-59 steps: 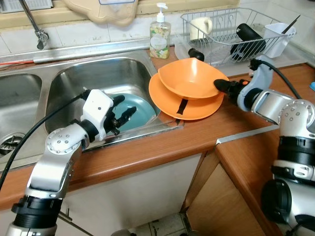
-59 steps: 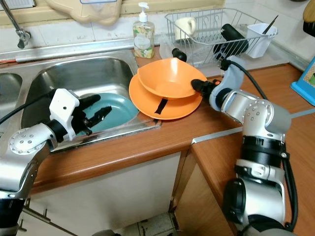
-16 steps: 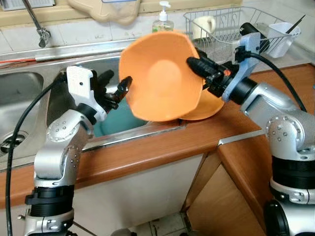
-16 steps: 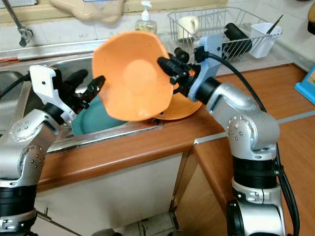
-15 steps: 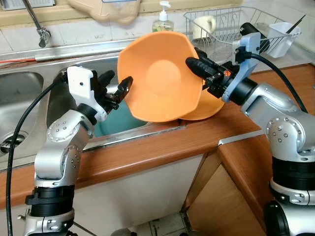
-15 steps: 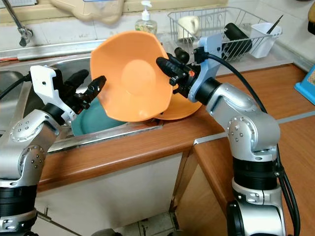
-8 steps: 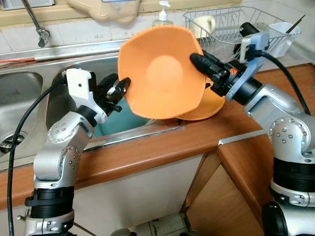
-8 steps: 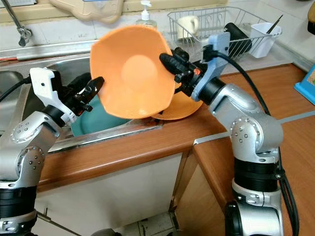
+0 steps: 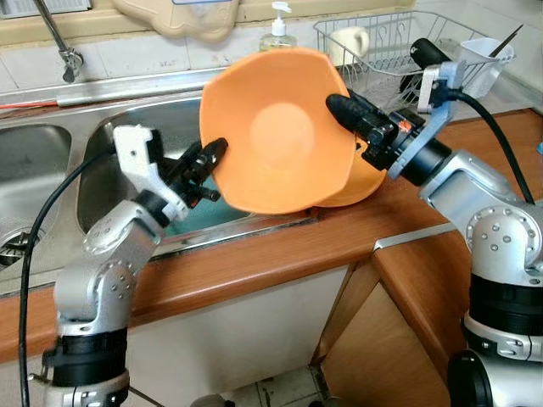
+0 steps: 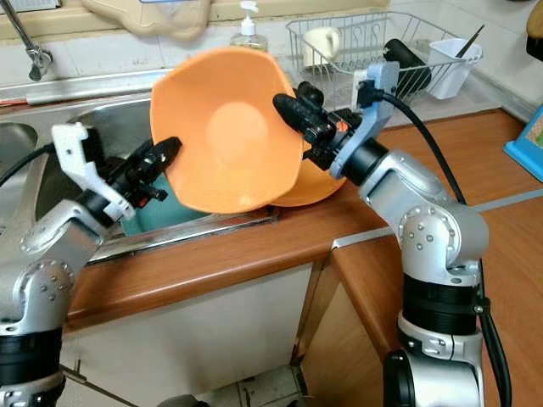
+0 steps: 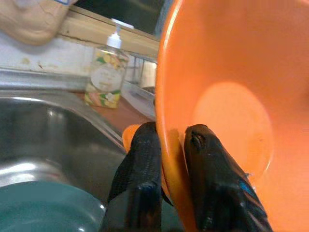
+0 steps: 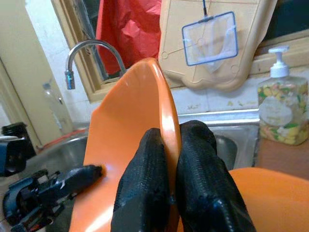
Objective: Kitchen organization
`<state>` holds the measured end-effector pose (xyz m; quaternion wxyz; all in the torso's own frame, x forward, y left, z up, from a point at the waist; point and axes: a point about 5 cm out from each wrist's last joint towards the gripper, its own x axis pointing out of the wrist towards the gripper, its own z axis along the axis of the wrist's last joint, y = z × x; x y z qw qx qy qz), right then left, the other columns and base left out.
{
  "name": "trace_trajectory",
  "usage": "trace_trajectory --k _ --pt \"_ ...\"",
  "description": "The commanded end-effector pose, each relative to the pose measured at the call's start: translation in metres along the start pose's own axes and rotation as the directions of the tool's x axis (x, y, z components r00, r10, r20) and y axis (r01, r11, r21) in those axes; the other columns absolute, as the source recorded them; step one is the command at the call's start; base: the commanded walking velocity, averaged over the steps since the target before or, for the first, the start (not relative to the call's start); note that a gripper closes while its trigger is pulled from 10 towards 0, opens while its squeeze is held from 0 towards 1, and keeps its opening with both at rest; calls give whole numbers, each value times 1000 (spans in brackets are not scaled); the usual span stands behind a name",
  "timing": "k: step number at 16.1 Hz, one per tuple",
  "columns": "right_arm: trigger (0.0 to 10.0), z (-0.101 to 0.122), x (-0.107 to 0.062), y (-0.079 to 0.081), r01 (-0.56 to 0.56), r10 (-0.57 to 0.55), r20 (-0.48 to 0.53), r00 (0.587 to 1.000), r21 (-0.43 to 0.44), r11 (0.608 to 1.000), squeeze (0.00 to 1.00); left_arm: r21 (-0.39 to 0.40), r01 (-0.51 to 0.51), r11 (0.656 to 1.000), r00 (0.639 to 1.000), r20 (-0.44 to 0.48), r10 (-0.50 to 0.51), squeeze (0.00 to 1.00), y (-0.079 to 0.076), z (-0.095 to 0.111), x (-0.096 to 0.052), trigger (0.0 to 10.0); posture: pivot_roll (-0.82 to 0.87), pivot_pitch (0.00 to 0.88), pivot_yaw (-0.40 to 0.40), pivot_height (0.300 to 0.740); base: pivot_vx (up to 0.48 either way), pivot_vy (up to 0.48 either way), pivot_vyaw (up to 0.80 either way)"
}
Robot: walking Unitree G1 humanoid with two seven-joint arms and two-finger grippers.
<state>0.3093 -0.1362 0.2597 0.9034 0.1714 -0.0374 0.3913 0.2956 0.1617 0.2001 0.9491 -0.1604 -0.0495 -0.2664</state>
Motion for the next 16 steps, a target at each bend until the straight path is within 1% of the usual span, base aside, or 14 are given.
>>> trace_trajectory --k 1,2,7,8,9,10,11,12,13,15,16 --pt "0 13 0 12 -69 69 67 995 -7 998 0 2 10 1000 999 -32 -10 0 -2 -4 -1 2039 -85 0 12 740 0 0 0" --pt "0 13 0 12 -69 69 68 995 -2 998 0 0 0 1000 1000 -30 0 0 -1 -3 -1 0 -85 0 12 740 0 0 0" --pt "0 15 -1 12 -67 65 80 995 17 998 0 -11 -3 1000 1000 -31 3 0 0 -2 -2 0 -82 0 14 740 0 0 0" --pt "2941 14 -1 12 -63 62 76 995 13 998 0 -6 -16 1000 1000 -25 15 0 1 -2 -2 0 -82 0 15 740 0 0 0" --pt "8588 14 -1 12 -59 58 73 996 9 998 0 -4 -21 1000 1000 -22 21 0 1 -1 -1 0 -82 0 15 740 0 0 0" --pt "10000 13 -1 10 -35 35 63 997 -5 999 0 -4 -35 999 999 -3 35 0 3 2 0 0 -82 0 15 740 0 0 0" --pt "10000 13 -1 10 -35 35 63 997 -5 999 0 -4 -35 999 999 -3 35 0 3 2 0 0 -82 0 15 740 0 0 0" --pt "10000 13 -1 9 -26 27 62 998 -7 1000 914 -7 -44 999 999 17 44 0 3 5 1 0 -83 0 16 740 0 0 0" --pt "10000 13 -1 8 -22 23 63 998 -5 1000 1000 -13 -54 998 998 35 55 0 5 8 2 0 -83 0 16 740 0 0 0" --pt "10000 14 -1 6 -1 2 65 998 -15 1000 1000 -38 -95 995 991 90 98 0 10 16 4 0 -83 0 16 740 0 0 0" --pt "10000 14 -1 6 2 -1 65 998 -17 1000 1000 -46 -103 994 989 103 107 0 11 18 4 0 -83 0 16 740 0 0 0"
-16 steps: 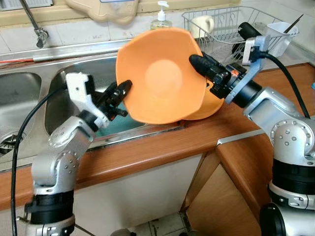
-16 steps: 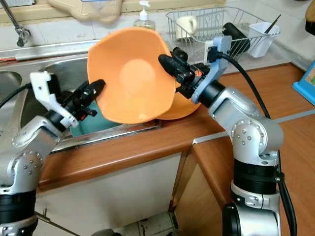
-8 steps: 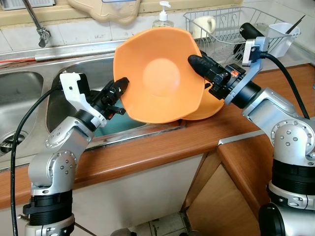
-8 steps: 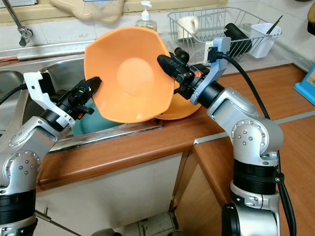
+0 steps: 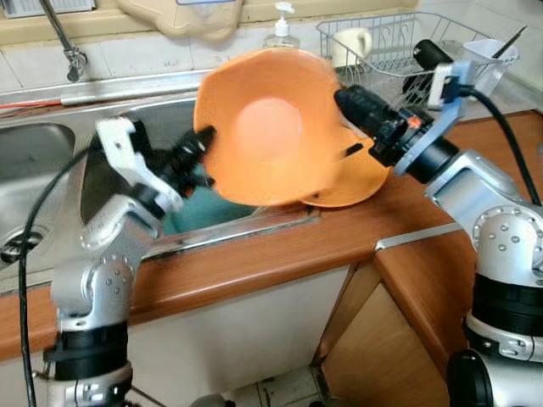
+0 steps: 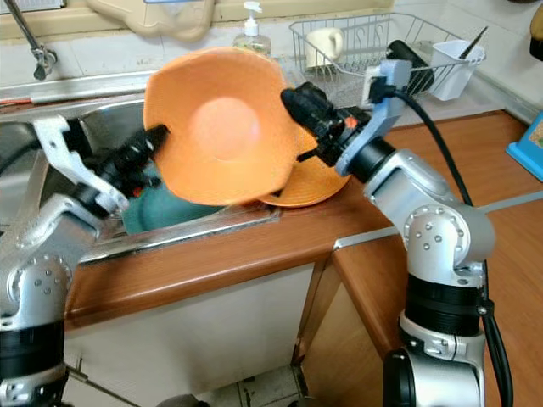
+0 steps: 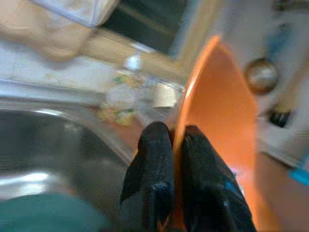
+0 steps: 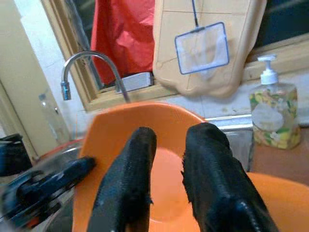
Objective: Kitchen organization
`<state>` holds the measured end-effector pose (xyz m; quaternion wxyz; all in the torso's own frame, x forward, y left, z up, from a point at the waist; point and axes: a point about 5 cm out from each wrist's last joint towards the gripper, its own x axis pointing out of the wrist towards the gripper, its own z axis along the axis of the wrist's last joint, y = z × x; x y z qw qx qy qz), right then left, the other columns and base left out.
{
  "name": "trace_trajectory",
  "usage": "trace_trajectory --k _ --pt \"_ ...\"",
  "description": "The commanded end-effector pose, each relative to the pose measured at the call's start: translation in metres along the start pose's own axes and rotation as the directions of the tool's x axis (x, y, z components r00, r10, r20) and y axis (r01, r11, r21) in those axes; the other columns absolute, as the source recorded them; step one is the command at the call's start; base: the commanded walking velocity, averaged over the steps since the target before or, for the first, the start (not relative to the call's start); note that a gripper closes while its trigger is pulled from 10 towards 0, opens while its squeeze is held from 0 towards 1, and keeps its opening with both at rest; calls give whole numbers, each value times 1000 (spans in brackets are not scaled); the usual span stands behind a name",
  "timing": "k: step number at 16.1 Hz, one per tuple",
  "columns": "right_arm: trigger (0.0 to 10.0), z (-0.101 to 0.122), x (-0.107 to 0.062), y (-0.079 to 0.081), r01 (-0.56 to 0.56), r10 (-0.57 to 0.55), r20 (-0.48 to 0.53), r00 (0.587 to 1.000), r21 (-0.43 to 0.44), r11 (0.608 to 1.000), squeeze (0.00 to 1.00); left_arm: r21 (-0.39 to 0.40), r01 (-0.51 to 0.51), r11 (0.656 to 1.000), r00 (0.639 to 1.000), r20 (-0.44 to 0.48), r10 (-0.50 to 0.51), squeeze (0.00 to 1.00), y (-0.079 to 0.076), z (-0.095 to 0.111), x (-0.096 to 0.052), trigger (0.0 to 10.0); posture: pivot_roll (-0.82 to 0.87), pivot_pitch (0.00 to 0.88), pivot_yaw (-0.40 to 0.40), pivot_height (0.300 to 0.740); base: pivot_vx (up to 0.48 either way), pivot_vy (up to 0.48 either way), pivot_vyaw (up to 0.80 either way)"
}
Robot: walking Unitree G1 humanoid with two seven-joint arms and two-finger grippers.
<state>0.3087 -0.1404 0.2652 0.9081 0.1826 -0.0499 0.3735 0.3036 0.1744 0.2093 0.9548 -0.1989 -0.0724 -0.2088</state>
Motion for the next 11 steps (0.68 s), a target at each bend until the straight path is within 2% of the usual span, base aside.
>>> trace_trajectory --k 1,2,3,7,11 --pt "10000 8 2 6 -30 30 27 999 -27 999 576 -4 -4 1000 999 46 5 0 0 9 2 0 -82 0 17 740 0 0 0" --pt "10000 8 2 6 -28 29 26 999 -29 999 576 -14 -10 1000 998 62 11 0 1 11 2 0 -82 0 17 740 0 0 0" --pt "10000 8 2 7 -36 36 18 999 -40 999 0 -38 -15 999 995 97 18 0 2 18 3 0 -82 0 17 740 0 0 0" --pt "10000 6 1 10 -53 52 -6 999 -68 996 0 -65 -26 998 991 128 34 0 5 22 4 0 -82 0 17 740 0 0 0" --pt "10000 5 0 13 -66 62 -40 997 -115 991 0 -97 -40 994 978 202 59 0 7 32 5 0 -87 0 16 740 0 0 0"
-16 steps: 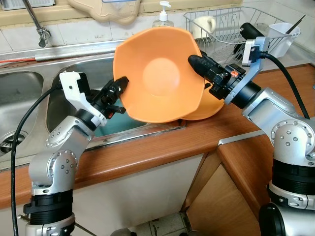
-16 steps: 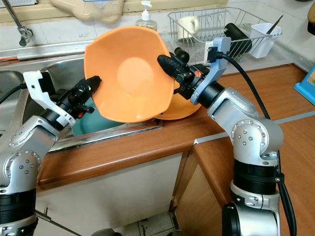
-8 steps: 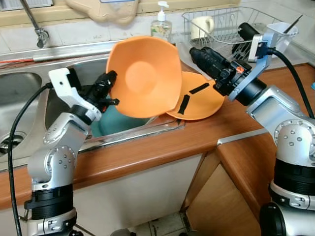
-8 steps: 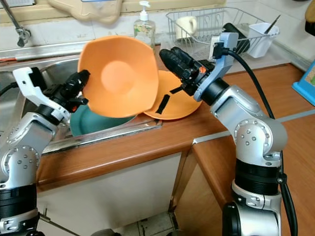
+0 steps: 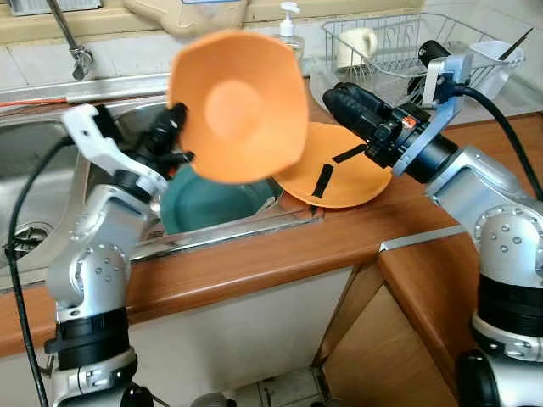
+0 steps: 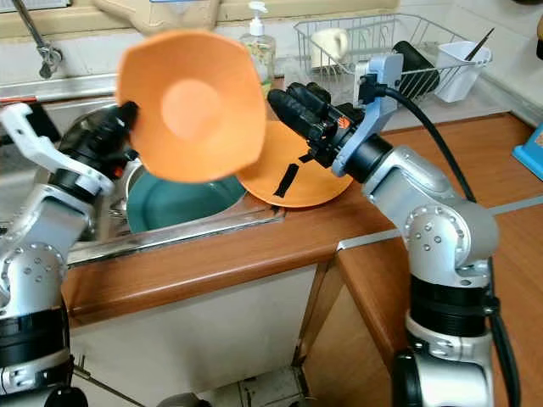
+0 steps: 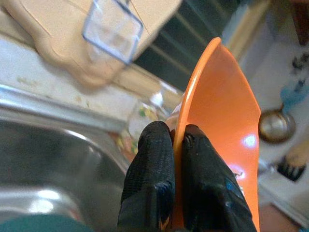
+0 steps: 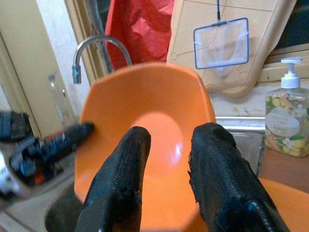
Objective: Kitchen organization
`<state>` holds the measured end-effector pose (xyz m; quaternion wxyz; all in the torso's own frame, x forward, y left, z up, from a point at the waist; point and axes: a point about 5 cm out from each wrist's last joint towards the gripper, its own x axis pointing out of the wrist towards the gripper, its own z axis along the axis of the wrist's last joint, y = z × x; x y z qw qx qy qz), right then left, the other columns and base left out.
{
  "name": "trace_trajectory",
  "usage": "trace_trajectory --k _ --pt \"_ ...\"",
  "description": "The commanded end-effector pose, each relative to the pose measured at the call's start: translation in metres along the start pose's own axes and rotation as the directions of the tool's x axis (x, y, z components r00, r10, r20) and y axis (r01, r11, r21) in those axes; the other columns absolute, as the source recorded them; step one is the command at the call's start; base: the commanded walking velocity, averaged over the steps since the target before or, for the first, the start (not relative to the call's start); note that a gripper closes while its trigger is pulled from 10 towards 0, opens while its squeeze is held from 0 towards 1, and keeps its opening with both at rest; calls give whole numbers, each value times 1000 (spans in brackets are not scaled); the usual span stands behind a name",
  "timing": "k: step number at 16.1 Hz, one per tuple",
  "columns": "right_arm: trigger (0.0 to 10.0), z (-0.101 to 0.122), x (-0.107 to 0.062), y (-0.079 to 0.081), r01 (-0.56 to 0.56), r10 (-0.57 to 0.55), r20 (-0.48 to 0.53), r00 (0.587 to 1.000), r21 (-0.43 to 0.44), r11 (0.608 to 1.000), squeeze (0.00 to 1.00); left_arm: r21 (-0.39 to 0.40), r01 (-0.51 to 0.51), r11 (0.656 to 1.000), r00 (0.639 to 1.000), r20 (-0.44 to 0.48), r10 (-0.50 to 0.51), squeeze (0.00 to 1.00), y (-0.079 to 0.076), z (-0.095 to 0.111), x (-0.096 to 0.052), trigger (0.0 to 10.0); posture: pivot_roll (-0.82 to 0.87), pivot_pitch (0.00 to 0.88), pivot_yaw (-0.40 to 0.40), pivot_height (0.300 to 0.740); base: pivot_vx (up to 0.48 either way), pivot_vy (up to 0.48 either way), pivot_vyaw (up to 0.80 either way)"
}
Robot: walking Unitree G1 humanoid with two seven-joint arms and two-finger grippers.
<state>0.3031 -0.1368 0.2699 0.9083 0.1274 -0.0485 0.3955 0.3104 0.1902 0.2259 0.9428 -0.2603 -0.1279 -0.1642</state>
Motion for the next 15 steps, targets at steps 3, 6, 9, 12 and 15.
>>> trace_trajectory --k 3,6,9,12,15 --pt "10000 -6 -1 14 -63 49 -101 994 -144 988 0 76 -108 991 983 158 95 0 14 34 10 0 -86 0 15 740 0 0 0" --pt "10000 -19 -3 22 -97 53 -192 980 -226 969 0 214 -239 947 969 119 217 0 38 35 10 0 -87 0 18 740 0 0 0" --pt "10000 -29 -4 31 -134 70 -247 966 -251 959 0 336 -329 883 941 40 336 0 61 23 9 0 -92 0 19 740 0 0 0" --pt "10000 -41 -6 34 -160 65 -309 949 -292 943 0 403 -316 859 928 -56 368 0 71 2 15 0 -97 0 22 740 0 0 0" --pt "10000 -50 -7 35 -175 48 -358 933 -333 926 0 431 -307 849 904 -146 401 0 79 -19 18 0 -104 0 28 740 0 0 0"
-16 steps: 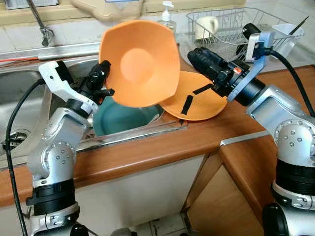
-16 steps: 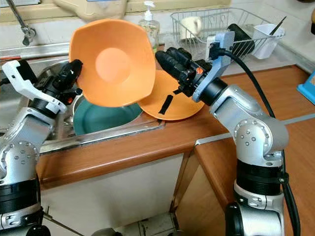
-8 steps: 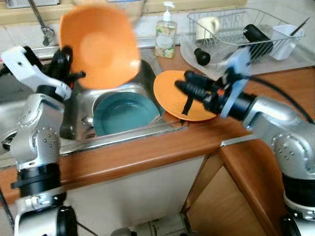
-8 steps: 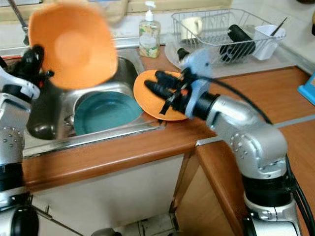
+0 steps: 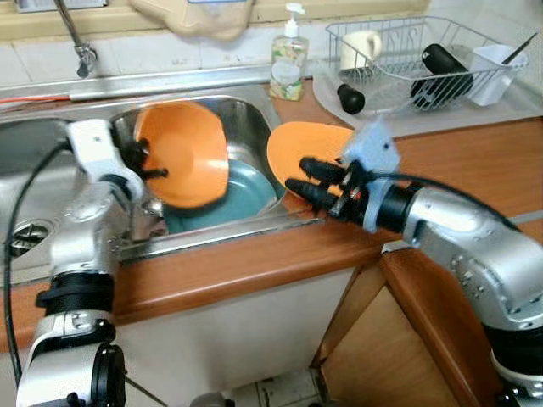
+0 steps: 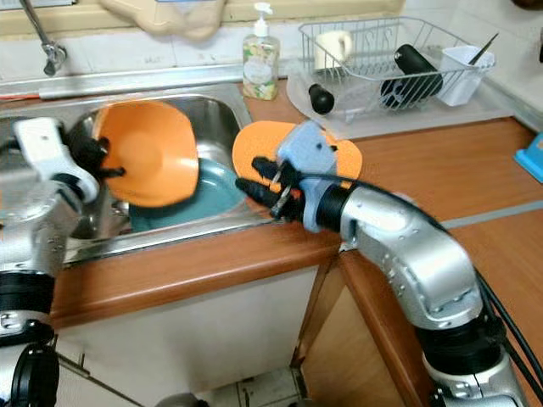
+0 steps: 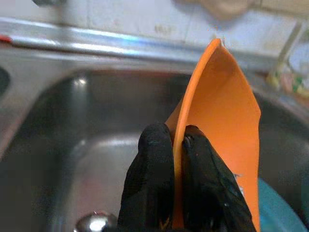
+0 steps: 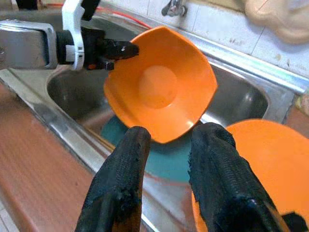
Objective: Kitchen organization
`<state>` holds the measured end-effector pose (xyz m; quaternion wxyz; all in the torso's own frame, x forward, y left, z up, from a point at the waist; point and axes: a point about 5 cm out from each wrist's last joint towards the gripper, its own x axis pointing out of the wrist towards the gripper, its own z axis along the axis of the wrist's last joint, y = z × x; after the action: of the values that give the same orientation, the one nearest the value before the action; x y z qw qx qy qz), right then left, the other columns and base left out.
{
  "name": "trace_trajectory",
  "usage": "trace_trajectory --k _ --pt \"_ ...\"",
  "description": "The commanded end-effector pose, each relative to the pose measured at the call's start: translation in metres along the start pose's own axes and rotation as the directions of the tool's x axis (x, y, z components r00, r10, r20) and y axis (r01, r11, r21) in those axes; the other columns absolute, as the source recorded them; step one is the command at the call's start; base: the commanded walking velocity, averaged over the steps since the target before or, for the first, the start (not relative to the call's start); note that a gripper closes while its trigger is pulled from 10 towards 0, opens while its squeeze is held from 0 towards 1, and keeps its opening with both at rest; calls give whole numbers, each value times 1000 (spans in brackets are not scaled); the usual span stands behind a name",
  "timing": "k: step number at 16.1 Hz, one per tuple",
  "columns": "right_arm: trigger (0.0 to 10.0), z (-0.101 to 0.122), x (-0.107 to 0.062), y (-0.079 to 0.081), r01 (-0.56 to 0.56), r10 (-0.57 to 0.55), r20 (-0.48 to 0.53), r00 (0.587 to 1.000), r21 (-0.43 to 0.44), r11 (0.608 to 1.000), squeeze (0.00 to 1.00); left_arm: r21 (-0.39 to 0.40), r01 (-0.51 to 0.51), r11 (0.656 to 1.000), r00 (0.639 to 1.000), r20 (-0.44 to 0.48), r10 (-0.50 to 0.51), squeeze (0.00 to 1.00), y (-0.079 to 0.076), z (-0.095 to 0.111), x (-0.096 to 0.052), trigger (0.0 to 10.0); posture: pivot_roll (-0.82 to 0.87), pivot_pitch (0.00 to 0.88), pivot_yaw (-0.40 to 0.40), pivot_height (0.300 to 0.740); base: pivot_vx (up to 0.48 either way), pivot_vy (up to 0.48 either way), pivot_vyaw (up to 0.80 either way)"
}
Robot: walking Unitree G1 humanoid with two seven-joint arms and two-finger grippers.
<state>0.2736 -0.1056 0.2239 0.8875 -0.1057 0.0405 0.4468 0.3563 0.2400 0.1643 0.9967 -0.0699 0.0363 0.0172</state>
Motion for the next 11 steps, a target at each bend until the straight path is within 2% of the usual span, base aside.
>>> trace_trajectory --k 1,4,8,10,11 --pt "10000 1 -1 3 -4 5 1 1000 -29 1000 0 26 20 999 999 39 -21 0 -5 11 5 0 -104 0 28 740 0 0 0" --pt "10000 -2 -1 5 -11 11 -14 1000 -40 999 0 42 62 997 997 -54 -59 0 -13 -4 13 0 -112 0 35 740 0 0 0" --pt "10000 -4 -2 10 -46 45 -22 999 -40 998 0 55 77 995 992 -108 -71 0 -17 -14 16 118 -119 0 41 740 0 0 0" --pt "10000 -5 -2 12 -58 57 -24 998 -35 998 0 54 97 994 989 -119 -90 0 -20 -17 17 1922 -119 0 43 740 0 0 0" --pt "10000 -6 -2 12 -56 55 -24 998 -30 998 0 54 104 993 987 -125 -96 0 -21 -18 17 3373 -119 0 43 740 0 0 0"
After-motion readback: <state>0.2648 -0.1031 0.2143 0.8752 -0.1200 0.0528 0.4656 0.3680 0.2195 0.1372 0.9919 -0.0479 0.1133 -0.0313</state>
